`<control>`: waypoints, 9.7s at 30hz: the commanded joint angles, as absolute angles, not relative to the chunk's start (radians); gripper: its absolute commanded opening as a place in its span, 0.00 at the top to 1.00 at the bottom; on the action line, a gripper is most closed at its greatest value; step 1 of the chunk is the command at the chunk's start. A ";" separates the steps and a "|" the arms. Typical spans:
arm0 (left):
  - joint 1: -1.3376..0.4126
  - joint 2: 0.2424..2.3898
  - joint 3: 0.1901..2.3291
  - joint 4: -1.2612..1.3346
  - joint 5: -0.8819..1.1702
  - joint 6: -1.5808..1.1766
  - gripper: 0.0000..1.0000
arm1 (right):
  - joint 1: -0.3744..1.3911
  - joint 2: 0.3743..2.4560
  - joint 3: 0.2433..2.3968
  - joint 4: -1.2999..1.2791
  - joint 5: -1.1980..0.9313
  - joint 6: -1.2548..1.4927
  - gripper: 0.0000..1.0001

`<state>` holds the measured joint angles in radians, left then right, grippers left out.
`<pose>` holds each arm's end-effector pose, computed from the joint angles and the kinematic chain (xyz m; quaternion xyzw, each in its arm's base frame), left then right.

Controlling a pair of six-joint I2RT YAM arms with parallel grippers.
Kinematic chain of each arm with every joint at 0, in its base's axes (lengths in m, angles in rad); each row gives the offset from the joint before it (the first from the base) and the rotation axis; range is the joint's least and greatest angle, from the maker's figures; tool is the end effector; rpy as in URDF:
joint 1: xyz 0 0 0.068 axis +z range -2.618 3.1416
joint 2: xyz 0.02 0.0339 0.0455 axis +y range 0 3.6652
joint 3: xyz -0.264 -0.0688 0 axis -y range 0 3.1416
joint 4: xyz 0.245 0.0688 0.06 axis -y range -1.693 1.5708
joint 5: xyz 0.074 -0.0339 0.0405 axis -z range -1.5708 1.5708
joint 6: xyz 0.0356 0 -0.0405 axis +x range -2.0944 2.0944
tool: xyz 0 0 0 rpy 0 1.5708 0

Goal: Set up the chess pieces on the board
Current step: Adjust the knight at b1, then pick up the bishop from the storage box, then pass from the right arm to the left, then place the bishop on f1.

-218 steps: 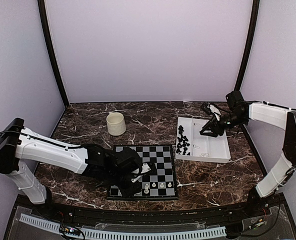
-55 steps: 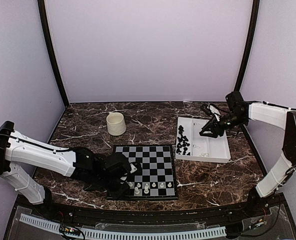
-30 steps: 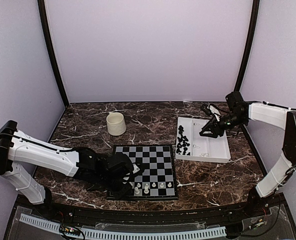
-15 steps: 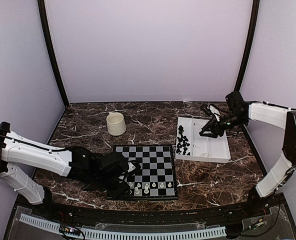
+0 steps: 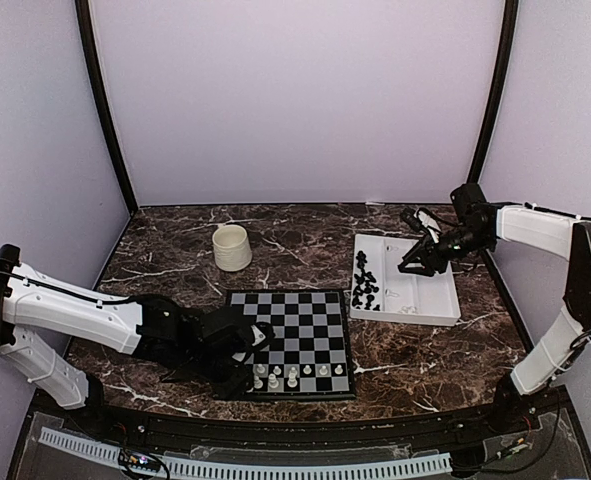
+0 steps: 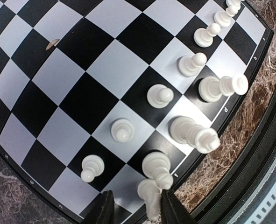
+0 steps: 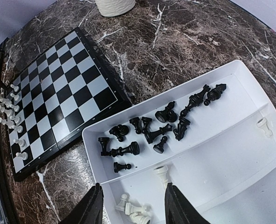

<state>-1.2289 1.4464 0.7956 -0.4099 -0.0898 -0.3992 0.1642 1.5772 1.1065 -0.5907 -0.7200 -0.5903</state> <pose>0.0942 -0.2551 0.1792 0.3793 0.8892 -0.1534 0.2046 0.3083 0.0749 0.2319 -0.4161 0.8093 0.2833 0.3026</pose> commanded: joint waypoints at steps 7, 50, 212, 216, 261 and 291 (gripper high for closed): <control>-1.235 1.448 0.769 -0.459 -0.159 -0.429 0.64 | 0.161 1.578 1.101 -0.593 -0.741 -0.598 0.54; -0.953 1.750 1.529 -0.233 -0.104 -0.144 0.35 | 0.110 1.959 1.592 -0.941 -0.522 -0.810 0.50; -1.142 2.004 1.755 -1.090 0.260 0.168 1.00 | 0.084 1.631 1.363 -0.420 -0.601 -0.109 0.02; -1.176 2.031 1.749 -1.101 0.204 0.166 1.00 | 0.085 1.607 1.347 -0.413 -0.603 -0.116 0.01; -1.233 2.145 1.807 -1.100 0.152 0.201 0.92 | 0.086 1.577 1.344 -0.422 -0.624 -0.135 0.01; -1.225 1.834 1.809 -0.829 -0.149 0.214 0.44 | 0.054 1.536 1.458 -0.387 -0.304 -0.197 0.02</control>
<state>-1.2278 1.9648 1.8217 -0.9840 0.0032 0.2024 0.0826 1.5436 1.4921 -0.4694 -0.3668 -0.1791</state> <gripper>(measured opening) 0.517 0.986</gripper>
